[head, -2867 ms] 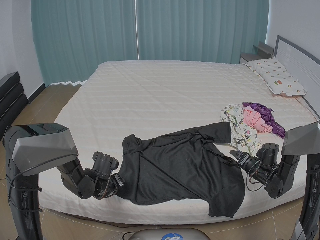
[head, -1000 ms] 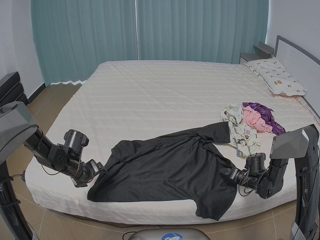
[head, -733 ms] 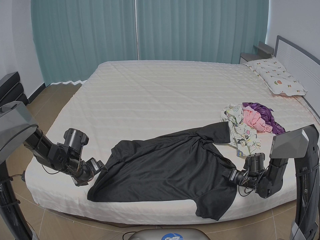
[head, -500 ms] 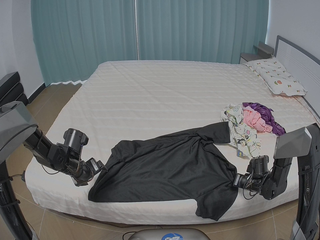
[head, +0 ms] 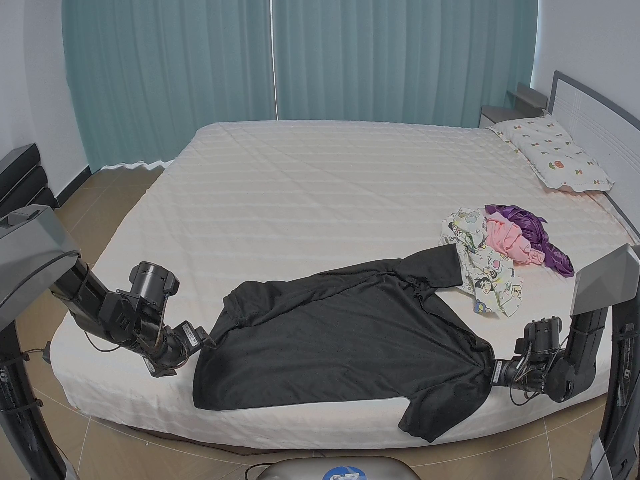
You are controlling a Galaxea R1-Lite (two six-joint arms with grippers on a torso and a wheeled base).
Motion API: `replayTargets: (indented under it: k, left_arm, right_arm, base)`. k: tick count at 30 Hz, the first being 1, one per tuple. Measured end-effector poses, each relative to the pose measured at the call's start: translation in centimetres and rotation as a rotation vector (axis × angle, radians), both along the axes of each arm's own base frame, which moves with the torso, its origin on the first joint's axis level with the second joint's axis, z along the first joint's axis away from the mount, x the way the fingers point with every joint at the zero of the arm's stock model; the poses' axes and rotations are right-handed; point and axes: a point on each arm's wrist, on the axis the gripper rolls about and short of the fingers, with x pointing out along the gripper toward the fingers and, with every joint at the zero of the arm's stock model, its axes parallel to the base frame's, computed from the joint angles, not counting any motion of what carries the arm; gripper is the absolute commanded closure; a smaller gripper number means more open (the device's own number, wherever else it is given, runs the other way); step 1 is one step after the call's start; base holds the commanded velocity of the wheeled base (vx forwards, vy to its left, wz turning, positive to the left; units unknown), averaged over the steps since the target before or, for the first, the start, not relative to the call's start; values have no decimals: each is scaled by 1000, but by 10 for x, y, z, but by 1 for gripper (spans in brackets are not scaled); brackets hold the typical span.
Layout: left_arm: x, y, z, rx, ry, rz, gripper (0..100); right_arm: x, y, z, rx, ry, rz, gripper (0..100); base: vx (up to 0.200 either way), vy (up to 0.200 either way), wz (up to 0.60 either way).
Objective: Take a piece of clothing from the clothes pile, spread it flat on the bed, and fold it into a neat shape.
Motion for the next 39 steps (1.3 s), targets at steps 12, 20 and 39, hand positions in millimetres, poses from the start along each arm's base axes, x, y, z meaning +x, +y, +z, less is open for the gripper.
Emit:
replayTargets:
  k: [12,20,39]
  left_arm:
    - [6,-2,3,-17,-28,15,0]
    - [13,-3,6,-49,-61,49,0]
    - [22,-4,2,-81,-63,69,0]
  right_arm:
    - [21,14,39,156,-171,-86,0]
    - [38,34,45,320,-219,-114,0]
    - [39,39,40,353,-199,-128,0]
  base:
    - [0,0,0]
    - [0,0,0]
    - [126,0,0]
